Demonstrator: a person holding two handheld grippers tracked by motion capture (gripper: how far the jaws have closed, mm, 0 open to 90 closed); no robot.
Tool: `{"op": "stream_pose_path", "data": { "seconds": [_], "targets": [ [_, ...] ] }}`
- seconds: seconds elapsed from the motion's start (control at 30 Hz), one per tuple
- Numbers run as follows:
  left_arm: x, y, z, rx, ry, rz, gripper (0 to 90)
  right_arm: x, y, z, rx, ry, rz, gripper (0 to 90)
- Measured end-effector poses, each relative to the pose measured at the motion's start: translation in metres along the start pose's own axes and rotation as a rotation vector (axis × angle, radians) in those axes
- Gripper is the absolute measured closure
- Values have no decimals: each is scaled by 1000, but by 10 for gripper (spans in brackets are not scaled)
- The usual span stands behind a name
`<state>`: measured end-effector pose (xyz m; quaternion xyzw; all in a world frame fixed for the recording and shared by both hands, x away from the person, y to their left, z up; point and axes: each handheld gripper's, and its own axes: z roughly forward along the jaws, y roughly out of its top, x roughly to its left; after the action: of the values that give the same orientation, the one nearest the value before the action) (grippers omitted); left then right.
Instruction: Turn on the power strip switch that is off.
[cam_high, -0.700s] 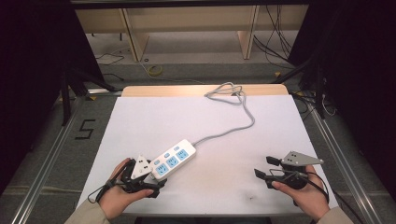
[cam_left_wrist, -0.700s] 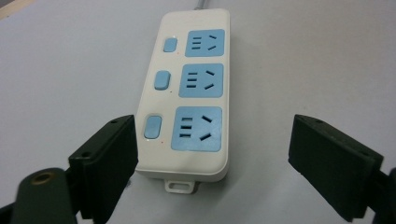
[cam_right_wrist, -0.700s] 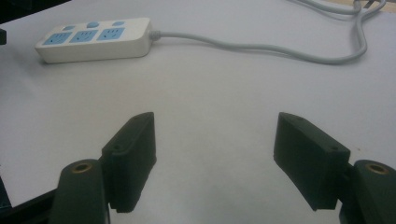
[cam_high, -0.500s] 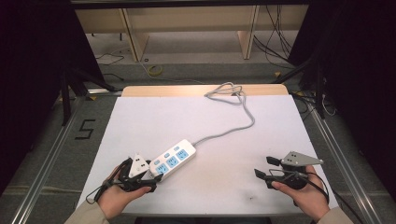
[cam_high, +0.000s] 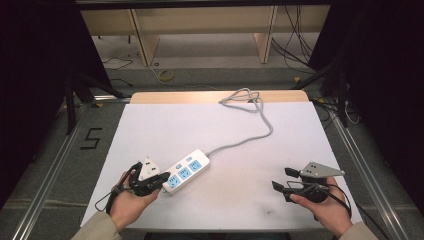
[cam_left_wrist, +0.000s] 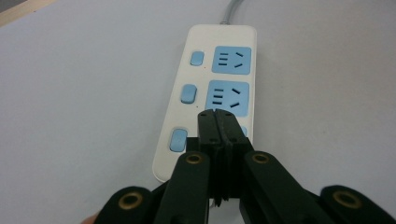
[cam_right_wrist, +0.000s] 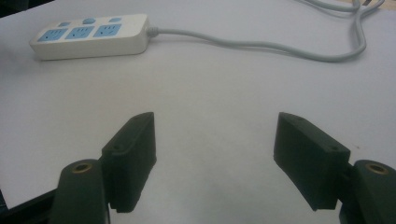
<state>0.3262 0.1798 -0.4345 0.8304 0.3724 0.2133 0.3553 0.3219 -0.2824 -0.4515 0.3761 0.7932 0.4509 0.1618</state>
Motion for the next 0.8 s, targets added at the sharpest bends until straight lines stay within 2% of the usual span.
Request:
{"op": "stream_pose_path", "data": {
  "seconds": [0.17,0.23,0.4,0.8],
  "targets": [
    [2,4,5,18,2,-6,898,0,0,0,-1,1,0,301],
    [5,7,9,23,4,-24,898,0,0,0,-1,-1,1,301],
    [8,9,15,53,-15,-19,898,0,0,0,-2,0,1,301],
    [12,15,23,73,-1,-27,898,0,0,0,-4,1,2,301]
  ]
}}
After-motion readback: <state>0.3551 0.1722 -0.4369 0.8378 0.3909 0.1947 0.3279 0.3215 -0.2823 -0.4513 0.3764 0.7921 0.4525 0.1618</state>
